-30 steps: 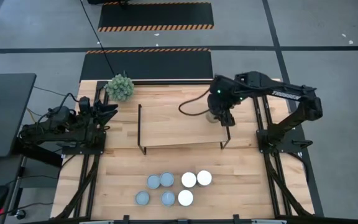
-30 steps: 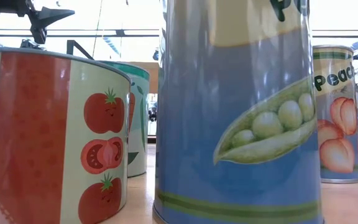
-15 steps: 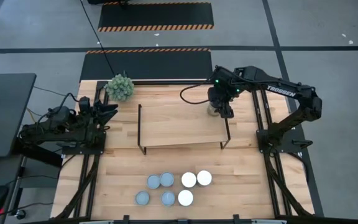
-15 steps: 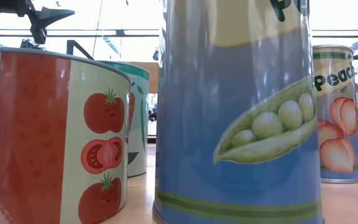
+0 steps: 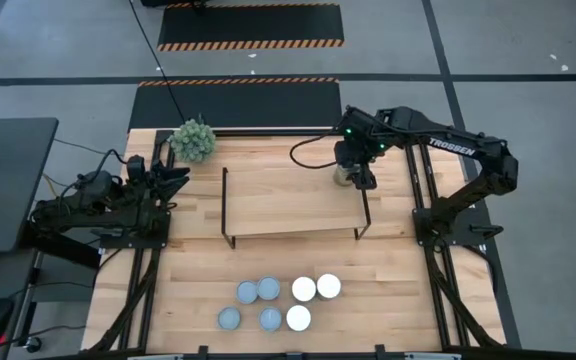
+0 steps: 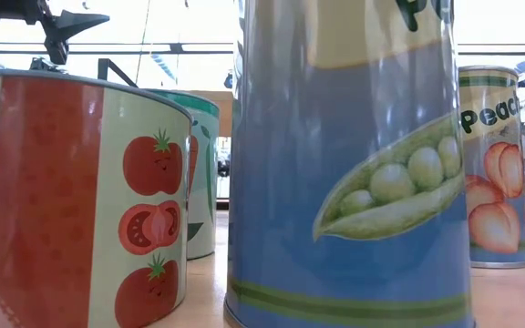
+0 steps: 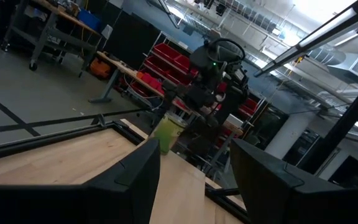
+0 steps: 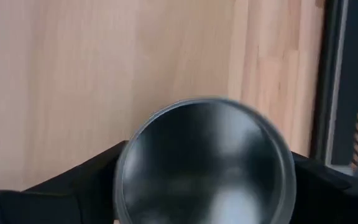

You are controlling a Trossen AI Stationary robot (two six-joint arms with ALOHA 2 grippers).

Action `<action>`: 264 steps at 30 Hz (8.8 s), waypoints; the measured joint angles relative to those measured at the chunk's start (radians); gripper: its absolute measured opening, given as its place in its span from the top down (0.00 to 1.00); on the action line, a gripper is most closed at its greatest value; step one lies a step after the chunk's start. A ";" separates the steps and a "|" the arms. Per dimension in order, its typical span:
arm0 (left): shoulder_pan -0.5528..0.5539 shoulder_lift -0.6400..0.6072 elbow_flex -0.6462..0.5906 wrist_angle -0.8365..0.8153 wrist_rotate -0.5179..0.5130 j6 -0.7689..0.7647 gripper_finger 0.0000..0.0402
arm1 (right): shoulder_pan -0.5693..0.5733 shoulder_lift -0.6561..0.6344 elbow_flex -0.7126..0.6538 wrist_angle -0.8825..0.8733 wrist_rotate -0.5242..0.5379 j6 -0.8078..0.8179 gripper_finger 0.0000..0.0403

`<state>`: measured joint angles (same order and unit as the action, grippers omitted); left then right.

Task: Pick and place cans onto a shelf
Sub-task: Put the right green can on the shelf, then put the right dark blue can on the shelf aligned with the green can

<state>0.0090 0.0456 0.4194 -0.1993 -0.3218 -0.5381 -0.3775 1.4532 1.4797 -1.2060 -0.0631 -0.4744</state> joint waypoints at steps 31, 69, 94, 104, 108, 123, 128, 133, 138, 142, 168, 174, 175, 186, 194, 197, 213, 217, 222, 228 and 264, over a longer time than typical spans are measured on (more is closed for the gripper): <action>0.000 0.000 0.000 0.000 0.000 -0.001 0.50 | 0.004 0.000 0.034 -0.002 0.044 0.057 0.03; 0.000 0.000 0.000 0.000 0.000 0.008 0.50 | 0.517 0.042 0.205 0.212 0.209 0.419 0.03; 0.000 0.000 0.000 0.006 0.000 0.008 0.50 | 0.827 0.200 0.201 0.233 0.290 0.760 0.03; 0.000 0.000 0.000 0.007 0.000 0.007 0.50 | 0.918 0.187 0.111 0.152 0.292 0.931 0.05; 0.000 0.000 0.000 0.007 0.000 0.008 0.50 | 0.974 0.187 0.064 0.149 0.305 0.993 0.08; 0.000 0.000 0.000 0.007 0.000 0.007 0.50 | 1.118 0.186 0.010 0.056 0.293 1.231 0.09; 0.000 0.000 0.000 0.007 0.001 0.000 0.50 | 1.099 0.187 -0.087 0.104 0.225 1.294 0.08; 0.000 0.000 0.000 0.007 0.001 0.003 0.50 | 1.090 0.187 -0.165 0.216 0.185 1.318 0.09; 0.000 0.000 0.000 0.008 0.001 -0.030 0.50 | 1.073 0.187 -0.234 0.279 0.154 1.318 0.09; 0.000 0.000 0.000 0.017 0.001 -0.095 0.50 | 1.045 0.187 -0.286 0.355 0.141 1.301 0.09; 0.000 0.000 0.000 -0.002 0.011 -0.146 0.50 | 0.920 0.186 -0.469 0.708 0.135 0.900 0.01; 0.000 0.000 0.000 -0.002 0.011 -0.146 0.50 | 0.898 0.185 -0.536 0.875 0.152 0.823 0.01; 0.000 0.000 0.000 -0.002 0.011 -0.146 0.50 | 0.896 0.185 -0.545 0.909 0.154 0.808 0.01; 0.000 0.000 0.000 -0.002 0.011 -0.147 0.50 | 0.893 0.185 -0.594 1.059 0.179 0.758 0.04; 0.000 0.000 0.000 -0.002 0.012 -0.147 0.50 | 0.893 0.185 -0.594 1.065 0.177 0.758 0.21; 0.000 0.000 0.000 -0.001 0.012 -0.147 0.50 | 0.893 0.185 -0.594 1.066 0.175 0.758 0.24; 0.000 0.000 0.000 0.006 0.012 -0.147 0.50 | 0.886 0.118 -0.482 0.875 0.148 0.823 0.23; 0.000 0.000 0.000 0.005 0.012 -0.147 0.50 | 0.886 0.086 -0.408 0.773 0.149 0.823 0.23; 0.000 0.000 0.000 0.005 0.012 -0.147 0.50 | 0.866 0.008 -0.371 0.626 0.206 0.852 0.23; 0.000 0.000 0.000 0.005 0.012 -0.147 0.50 | 0.836 -0.129 -0.367 0.527 0.311 0.864 0.23; 0.000 0.000 0.000 -0.002 0.011 -0.147 0.50 | 0.399 -0.357 -0.368 0.282 0.123 0.532 0.22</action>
<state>0.0091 0.0456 0.4198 -0.2008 -0.3103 -0.6849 0.0217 1.0958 1.1114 -0.9241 0.0599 0.0576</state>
